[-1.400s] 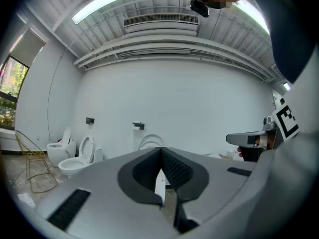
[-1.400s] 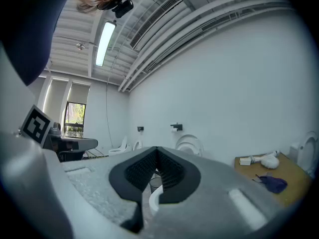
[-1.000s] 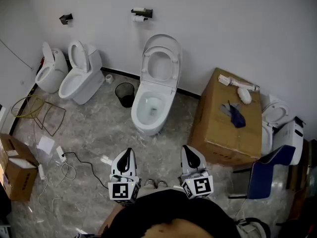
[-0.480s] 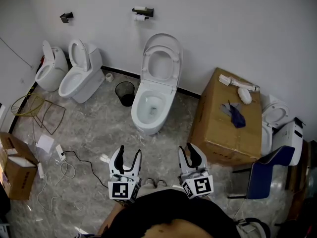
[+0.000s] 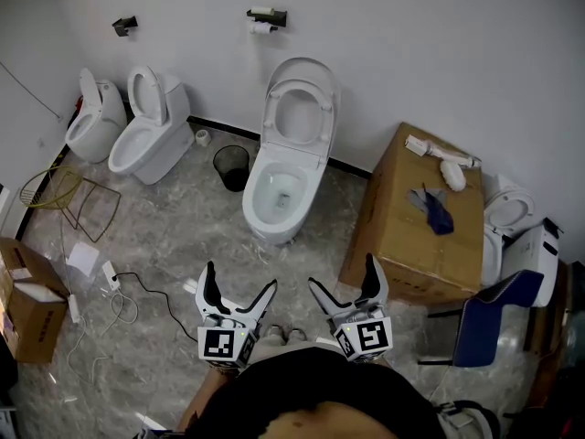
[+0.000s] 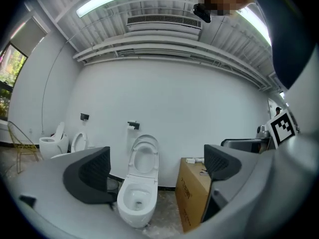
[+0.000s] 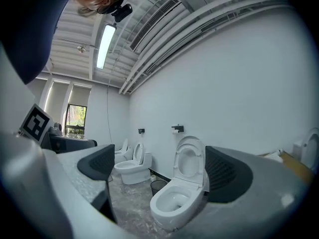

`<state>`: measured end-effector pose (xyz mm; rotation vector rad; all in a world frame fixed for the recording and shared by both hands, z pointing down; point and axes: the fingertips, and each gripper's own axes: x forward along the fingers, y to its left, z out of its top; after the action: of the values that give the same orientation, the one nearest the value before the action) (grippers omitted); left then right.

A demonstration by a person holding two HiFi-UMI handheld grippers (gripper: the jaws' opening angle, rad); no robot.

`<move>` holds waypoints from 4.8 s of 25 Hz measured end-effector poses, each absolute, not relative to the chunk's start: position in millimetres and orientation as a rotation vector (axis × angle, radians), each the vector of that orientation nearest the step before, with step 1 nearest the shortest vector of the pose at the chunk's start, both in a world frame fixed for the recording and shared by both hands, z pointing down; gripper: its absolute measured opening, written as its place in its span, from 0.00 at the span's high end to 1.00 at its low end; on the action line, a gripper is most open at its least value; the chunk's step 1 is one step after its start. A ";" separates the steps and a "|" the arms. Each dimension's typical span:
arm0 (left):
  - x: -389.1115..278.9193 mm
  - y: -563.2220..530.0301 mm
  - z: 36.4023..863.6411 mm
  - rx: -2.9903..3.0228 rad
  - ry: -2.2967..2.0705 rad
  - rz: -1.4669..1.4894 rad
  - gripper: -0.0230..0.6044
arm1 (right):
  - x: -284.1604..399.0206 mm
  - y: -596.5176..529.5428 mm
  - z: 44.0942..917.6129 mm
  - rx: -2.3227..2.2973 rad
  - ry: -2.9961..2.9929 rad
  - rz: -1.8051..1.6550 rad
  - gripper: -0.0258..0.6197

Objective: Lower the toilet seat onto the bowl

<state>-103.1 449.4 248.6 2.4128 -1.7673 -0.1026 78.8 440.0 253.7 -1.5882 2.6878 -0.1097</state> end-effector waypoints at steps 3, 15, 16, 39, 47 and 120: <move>-107.3 445.5 259.5 2.408 -1.762 -0.081 0.05 | 81.5 435.1 258.1 -1.596 2.712 -0.103 0.07; -104.0 425.6 265.1 2.365 -1.810 -0.043 0.04 | 99.8 411.3 269.8 -1.584 2.742 -0.153 0.07; -102.8 422.7 264.5 2.359 -1.815 -0.043 0.05 | 100.6 408.5 269.3 -1.574 2.750 -0.146 0.07; -109.7 300.1 278.0 2.344 -1.850 -0.053 0.04 | 112.3 282.8 277.8 -1.563 2.777 -0.049 0.07; -124.8 186.5 286.2 2.376 -1.782 0.001 0.05 | 98.1 172.5 279.0 -1.603 2.777 0.009 0.07; -94.2 -389.6 447.8 2.611 -1.363 0.111 0.27 | 118.8 -327.0 447.5 -1.746 2.702 -0.168 0.48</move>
<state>-94.2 -389.6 447.8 2.6114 -1.3631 0.1111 118.8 -327.0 447.5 -1.7465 2.7019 -0.1676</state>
